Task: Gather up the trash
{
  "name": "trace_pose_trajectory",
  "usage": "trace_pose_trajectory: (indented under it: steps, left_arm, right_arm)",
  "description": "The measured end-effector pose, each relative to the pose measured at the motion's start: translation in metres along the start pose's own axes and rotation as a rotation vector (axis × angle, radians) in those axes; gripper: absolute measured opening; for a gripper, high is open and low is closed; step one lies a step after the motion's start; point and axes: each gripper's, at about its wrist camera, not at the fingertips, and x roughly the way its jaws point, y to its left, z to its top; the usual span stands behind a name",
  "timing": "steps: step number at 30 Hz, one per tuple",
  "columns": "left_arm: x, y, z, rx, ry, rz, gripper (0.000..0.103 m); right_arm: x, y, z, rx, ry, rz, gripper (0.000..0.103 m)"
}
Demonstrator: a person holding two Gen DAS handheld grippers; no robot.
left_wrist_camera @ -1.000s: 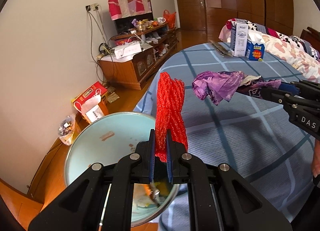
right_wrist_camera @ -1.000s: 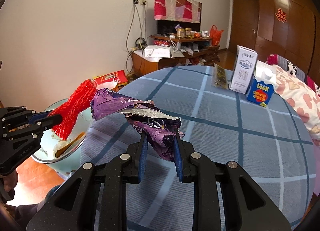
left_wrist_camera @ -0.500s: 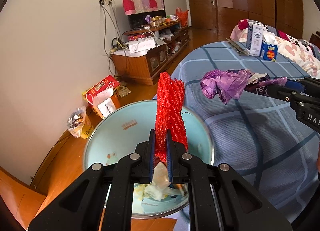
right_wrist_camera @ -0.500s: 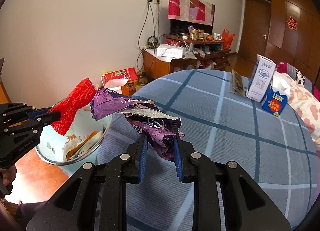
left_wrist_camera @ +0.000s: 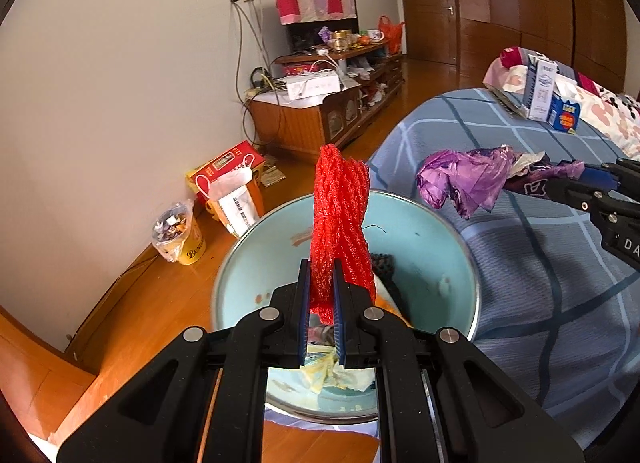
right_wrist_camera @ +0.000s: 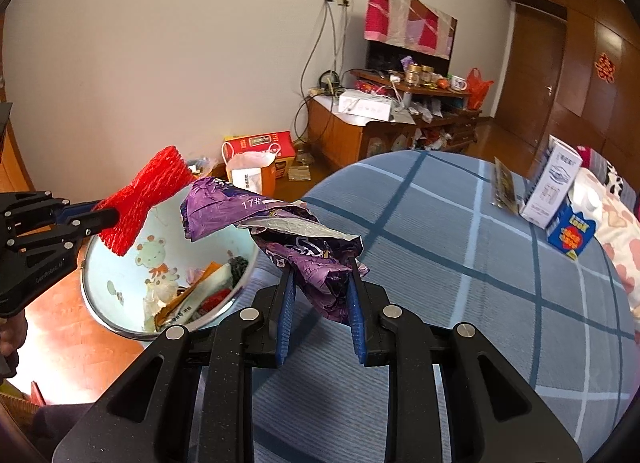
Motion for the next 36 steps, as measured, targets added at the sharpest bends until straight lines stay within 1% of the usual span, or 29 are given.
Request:
trace_pose_trajectory:
  steps: [4, 5, 7, 8, 9, 10, 11, 12, 15, 16, 18, 20, 21, 26, 31, 36]
  left_arm:
    - [-0.002, 0.01, 0.0, -0.018, -0.009, 0.026, 0.011]
    - [-0.003, 0.013, 0.0, -0.023, -0.013, 0.037, 0.013]
    - [-0.004, 0.019, -0.001, -0.036, -0.017, 0.044, 0.013]
    - [-0.005, 0.021, -0.002, -0.038, -0.016, 0.044, 0.013]
    - [-0.005, 0.022, -0.003, -0.04, -0.016, 0.048, 0.019]
    - [-0.006, 0.024, -0.004, -0.045, -0.018, 0.053, 0.025]
    - [-0.006, 0.025, -0.004, -0.052, -0.021, 0.058, 0.042]
    - [-0.007, 0.026, -0.005, -0.056, -0.026, 0.063, 0.051]
    - [-0.009, 0.025, -0.006, -0.059, -0.028, 0.058, 0.051]
    - [-0.011, 0.025, -0.006, -0.06, -0.032, 0.06, 0.053]
    - [-0.018, 0.024, -0.006, -0.07, -0.05, 0.059, 0.066]
    - [-0.028, 0.024, -0.005, -0.081, -0.077, 0.055, 0.075]
    - [-0.037, 0.023, -0.003, -0.083, -0.103, 0.053, 0.076]
    - [-0.064, 0.017, 0.005, -0.08, -0.171, 0.041, 0.078]
    - [-0.079, 0.012, 0.01, -0.073, -0.203, 0.025, 0.079]
    - [-0.085, 0.01, 0.011, -0.075, -0.218, 0.022, 0.081]
  right_arm:
    - [0.004, 0.013, 0.004, -0.03, -0.008, 0.022, 0.026]
    - [0.004, 0.016, 0.005, -0.035, -0.01, 0.026, 0.026]
    - [0.005, 0.022, 0.008, -0.044, -0.02, 0.041, 0.031]
    - [0.006, 0.024, 0.009, -0.049, -0.025, 0.051, 0.039]
    - [0.006, 0.026, 0.01, -0.052, -0.029, 0.053, 0.048]
    - [0.006, 0.027, 0.01, -0.049, -0.033, 0.058, 0.052]
    - [0.005, 0.028, 0.01, -0.044, -0.039, 0.068, 0.06]
    - [0.005, 0.028, 0.01, -0.041, -0.042, 0.07, 0.064]
    - [0.001, 0.028, 0.008, -0.029, -0.045, 0.074, 0.064]
    - [-0.001, 0.027, 0.008, -0.022, -0.047, 0.075, 0.064]
    - [-0.007, 0.023, 0.006, -0.012, -0.054, 0.073, 0.064]
    - [-0.018, 0.017, 0.002, 0.009, -0.069, 0.065, 0.065]
    - [-0.024, 0.013, 0.0, 0.02, -0.077, 0.06, 0.067]
    - [-0.055, 0.001, -0.007, 0.057, -0.135, 0.029, 0.068]
    - [-0.075, -0.006, -0.007, 0.076, -0.177, 0.018, 0.069]
    - [-0.088, -0.007, -0.008, 0.085, -0.205, 0.011, 0.071]
